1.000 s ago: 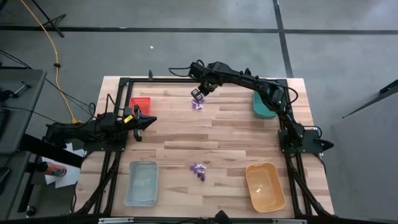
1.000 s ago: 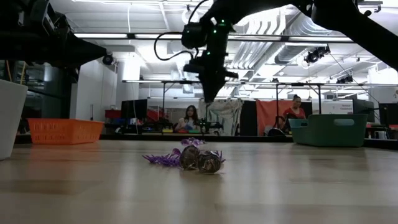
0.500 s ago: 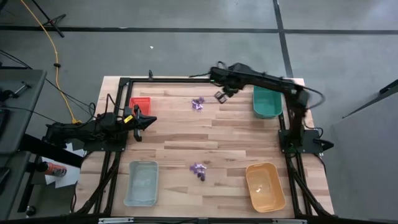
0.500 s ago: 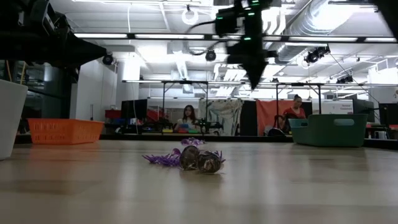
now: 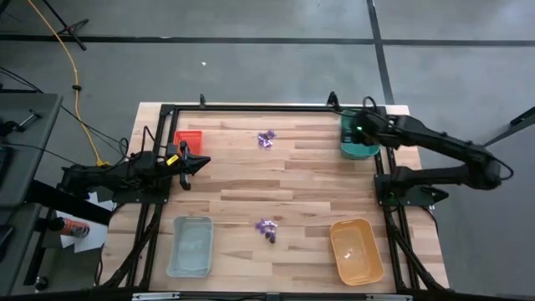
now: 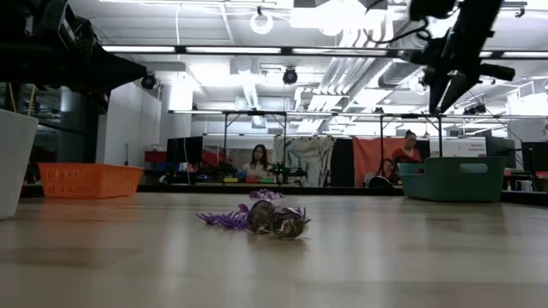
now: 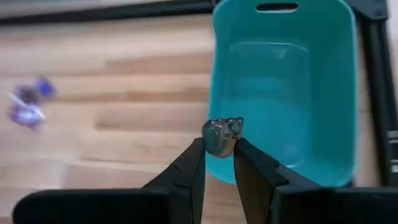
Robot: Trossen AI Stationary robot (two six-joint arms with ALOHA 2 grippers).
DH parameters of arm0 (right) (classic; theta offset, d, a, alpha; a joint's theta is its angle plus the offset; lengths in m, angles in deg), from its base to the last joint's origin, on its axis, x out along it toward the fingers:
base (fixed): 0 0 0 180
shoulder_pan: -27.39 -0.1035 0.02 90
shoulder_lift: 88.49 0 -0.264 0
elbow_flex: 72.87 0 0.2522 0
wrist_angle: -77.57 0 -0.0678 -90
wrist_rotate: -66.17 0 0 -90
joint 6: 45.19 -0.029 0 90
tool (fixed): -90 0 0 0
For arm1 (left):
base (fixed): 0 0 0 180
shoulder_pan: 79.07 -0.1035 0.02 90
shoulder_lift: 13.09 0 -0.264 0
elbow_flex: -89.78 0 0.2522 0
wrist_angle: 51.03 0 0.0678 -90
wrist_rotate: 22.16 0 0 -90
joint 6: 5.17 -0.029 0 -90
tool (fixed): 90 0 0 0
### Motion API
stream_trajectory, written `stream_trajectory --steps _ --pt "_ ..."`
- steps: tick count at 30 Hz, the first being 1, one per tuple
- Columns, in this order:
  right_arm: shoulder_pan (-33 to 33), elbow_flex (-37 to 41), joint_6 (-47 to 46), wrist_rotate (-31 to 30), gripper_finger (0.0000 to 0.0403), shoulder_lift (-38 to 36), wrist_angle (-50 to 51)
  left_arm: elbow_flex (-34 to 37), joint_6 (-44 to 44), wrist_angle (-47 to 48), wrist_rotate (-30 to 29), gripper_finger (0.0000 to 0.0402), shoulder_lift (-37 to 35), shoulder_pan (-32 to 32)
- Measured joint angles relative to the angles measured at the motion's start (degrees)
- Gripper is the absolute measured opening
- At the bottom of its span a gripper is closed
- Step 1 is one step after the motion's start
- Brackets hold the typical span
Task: Sort Halloween decoration
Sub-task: Put the black skull toy into the green bin
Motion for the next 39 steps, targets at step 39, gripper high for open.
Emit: stream_trajectory --steps 39 --pt "25.7 0.2 17.2 14.0 0.0073 33.3 -12.0 0.0 0.0 0.0 0.0 0.0001 0.0 0.0"
